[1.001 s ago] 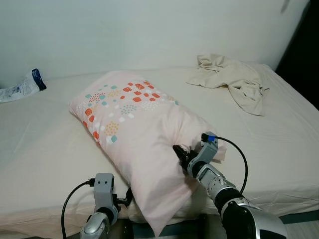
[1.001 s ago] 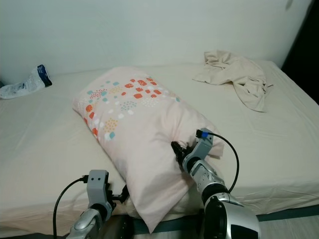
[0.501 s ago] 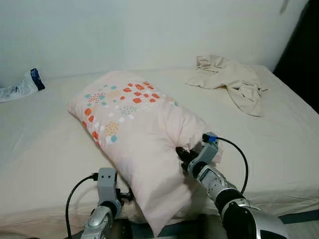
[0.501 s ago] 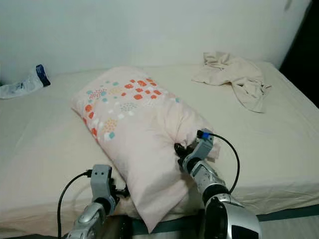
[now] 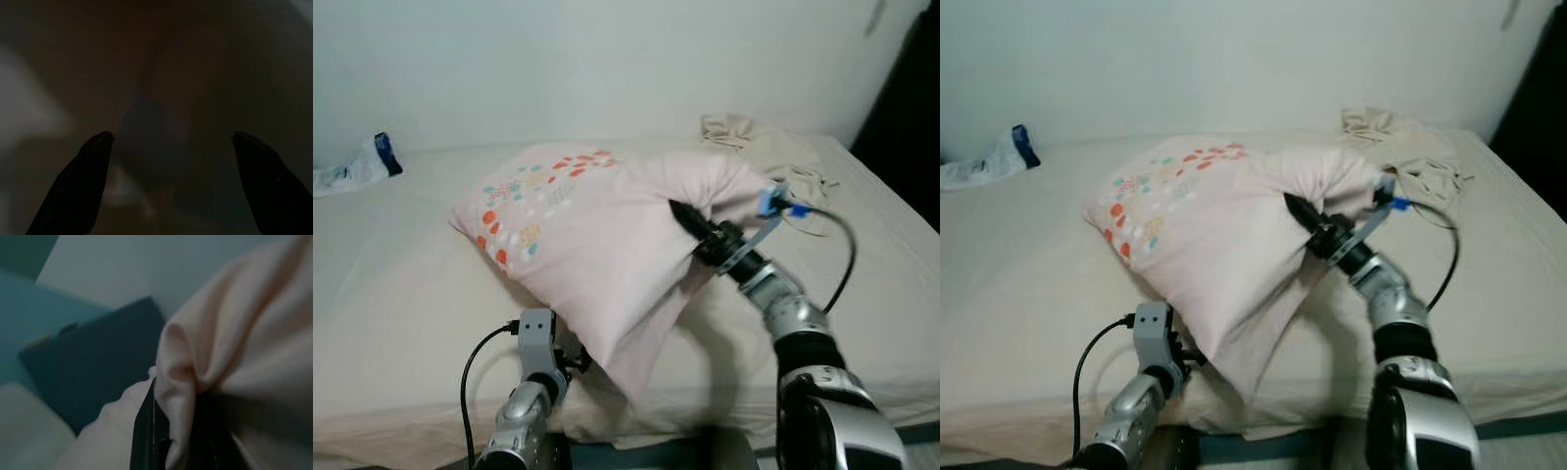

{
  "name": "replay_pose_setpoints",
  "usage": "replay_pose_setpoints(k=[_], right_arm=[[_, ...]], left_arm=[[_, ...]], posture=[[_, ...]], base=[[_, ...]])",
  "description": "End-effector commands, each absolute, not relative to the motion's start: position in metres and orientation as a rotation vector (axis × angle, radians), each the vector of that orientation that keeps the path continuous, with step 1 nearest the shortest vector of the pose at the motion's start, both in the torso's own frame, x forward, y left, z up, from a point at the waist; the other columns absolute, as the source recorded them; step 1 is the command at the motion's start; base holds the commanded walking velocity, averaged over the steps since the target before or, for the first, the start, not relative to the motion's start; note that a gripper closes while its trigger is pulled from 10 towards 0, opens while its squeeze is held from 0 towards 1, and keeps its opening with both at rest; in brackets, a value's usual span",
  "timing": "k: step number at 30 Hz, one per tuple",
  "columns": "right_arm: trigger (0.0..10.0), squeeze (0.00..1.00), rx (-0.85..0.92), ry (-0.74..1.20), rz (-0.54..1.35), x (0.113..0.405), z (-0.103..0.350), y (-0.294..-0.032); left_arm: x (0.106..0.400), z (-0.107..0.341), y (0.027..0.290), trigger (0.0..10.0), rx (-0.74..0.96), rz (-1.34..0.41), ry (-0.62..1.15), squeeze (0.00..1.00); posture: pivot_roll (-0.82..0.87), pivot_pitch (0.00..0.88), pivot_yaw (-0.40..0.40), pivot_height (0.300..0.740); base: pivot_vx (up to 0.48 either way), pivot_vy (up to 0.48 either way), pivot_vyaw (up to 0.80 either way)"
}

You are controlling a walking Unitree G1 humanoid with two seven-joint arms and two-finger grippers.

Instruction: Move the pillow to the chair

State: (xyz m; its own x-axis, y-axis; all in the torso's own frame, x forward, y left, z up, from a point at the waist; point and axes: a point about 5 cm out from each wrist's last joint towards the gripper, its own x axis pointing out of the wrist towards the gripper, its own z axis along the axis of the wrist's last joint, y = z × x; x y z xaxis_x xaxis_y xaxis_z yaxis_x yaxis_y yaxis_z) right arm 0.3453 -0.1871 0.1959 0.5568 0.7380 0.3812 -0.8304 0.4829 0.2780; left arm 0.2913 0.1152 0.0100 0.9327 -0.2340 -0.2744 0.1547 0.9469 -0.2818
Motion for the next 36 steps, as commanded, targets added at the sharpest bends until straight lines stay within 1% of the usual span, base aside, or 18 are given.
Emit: replay_pose_setpoints(k=[1,3,6,7,8,9,12,14,16,18,21,24,25,26,30,32,34,36], right_arm=[[0.0,0.0,0.378,-0.278,1.056,0.328,0.217,-0.197],[0.0,0.0,0.307,-0.278,1.021,0.318,0.225,-0.214],[0.0,0.0,0.284,-0.287,0.988,0.313,0.231,-0.225],[0.0,0.0,0.262,-0.304,0.954,0.307,0.238,-0.238],[0.0,0.0,0.215,-0.321,0.887,0.291,0.249,-0.262],[0.0,0.0,0.215,-0.321,0.887,0.291,0.249,-0.262],[0.0,0.0,0.182,-0.305,0.822,0.275,0.253,-0.28],[0.0,0.0,0.156,-0.277,0.725,0.269,0.251,-0.294],[0.0,0.0,0.127,-0.245,0.568,0.265,0.249,-0.315],[0.0,0.0,0.12,-0.235,0.309,0.264,0.252,-0.353],[0.0,0.0,0.127,-0.23,0.08,0.258,0.256,-0.385],[0.0,0.0,0.13,-0.217,-0.033,0.252,0.256,-0.401],[0.0,0.0,0.13,-0.217,-0.033,0.252,0.256,-0.401],[0.0,0.0,0.114,-0.155,-0.212,0.242,0.252,-0.42],[0.0,0.0,0.108,-0.065,-0.408,0.231,0.241,-0.441],[0.0,0.0,0.081,0.02,-0.481,0.231,0.226,-0.446],[0.0,0.0,0.084,0.03,-0.491,0.232,0.223,-0.446],[0.0,0.0,0.037,0.117,-0.476,0.238,0.208,-0.44]], left_arm=[[0.291,0.008,0.116,10.0,-0.278,-0.185,0.319,0.0],[0.292,0.008,0.116,10.0,-0.287,-0.186,0.321,0.0],[0.292,0.008,0.115,10.0,-0.291,-0.187,0.323,0.0],[0.292,0.008,0.115,10.0,-0.295,-0.189,0.328,0.0],[0.292,0.007,0.112,10.0,-0.302,-0.201,0.338,0.0],[0.292,0.007,0.112,10.0,-0.302,-0.201,0.338,0.0],[0.294,0.008,0.108,10.0,-0.306,-0.216,0.341,0.0],[0.295,0.009,0.106,10.0,-0.305,-0.226,0.341,0.0],[0.296,0.01,0.104,10.0,-0.305,-0.234,0.342,0.0],[0.295,0.009,0.102,10.0,-0.304,-0.246,0.347,0.0],[0.295,0.009,0.1,10.0,-0.303,-0.257,0.353,0.0],[0.295,0.009,0.1,10.0,-0.303,-0.261,0.356,0.0],[0.295,0.009,0.1,10.0,-0.303,-0.261,0.356,0.0],[0.296,0.009,0.099,10.0,-0.302,-0.266,0.357,0.0],[0.296,0.009,0.099,10.0,-0.303,-0.271,0.358,0.0],[0.296,0.009,0.098,10.0,-0.303,-0.276,0.362,0.0],[0.296,0.009,0.098,10.0,-0.303,-0.277,0.363,0.0],[0.295,0.007,0.097,10.0,-0.321,-0.276,0.378,0.0]], posture=[[0.05,0.014,-0.01,0.582],[0.04,0.011,-0.008,0.582],[0.03,0.011,-0.006,0.582],[0.02,0.012,-0.003,0.582],[-0.01,0.01,0.012,0.582],[-0.01,0.01,0.012,0.582],[-0.02,0.011,0.018,0.582],[-0.03,0.012,0.022,0.582],[-0.04,0.011,0.029,0.582],[-0.05,0.015,0.041,0.582],[-0.06,0.019,0.047,0.582],[-0.07,0.02,0.05,0.582],[-0.07,0.02,0.05,0.582],[-0.07,0.024,0.055,0.582],[-0.08,0.028,0.061,0.582],[-0.08,0.028,0.061,0.582],[-0.08,0.028,0.061,0.582],[-0.08,0.032,0.063,0.582]], base=[[0.0,0.0,0.0],[0.0,0.0,0.0],[0.0,0.0,0.0],[0.0,0.0,0.0],[0.0,0.0,0.0],[0.0,0.0,0.0],[0.0,0.0,0.0],[0.0,0.0,0.0],[0.0,0.0,0.0],[0.0,0.0,0.0],[0.0,0.0,0.0],[0.0,0.0,0.0],[0.0,0.0,0.0],[0.0,0.0,0.0],[0.0,0.0,0.0],[0.0,0.0,0.0],[0.0,0.0,0.0],[0.0,0.0,0.0]])
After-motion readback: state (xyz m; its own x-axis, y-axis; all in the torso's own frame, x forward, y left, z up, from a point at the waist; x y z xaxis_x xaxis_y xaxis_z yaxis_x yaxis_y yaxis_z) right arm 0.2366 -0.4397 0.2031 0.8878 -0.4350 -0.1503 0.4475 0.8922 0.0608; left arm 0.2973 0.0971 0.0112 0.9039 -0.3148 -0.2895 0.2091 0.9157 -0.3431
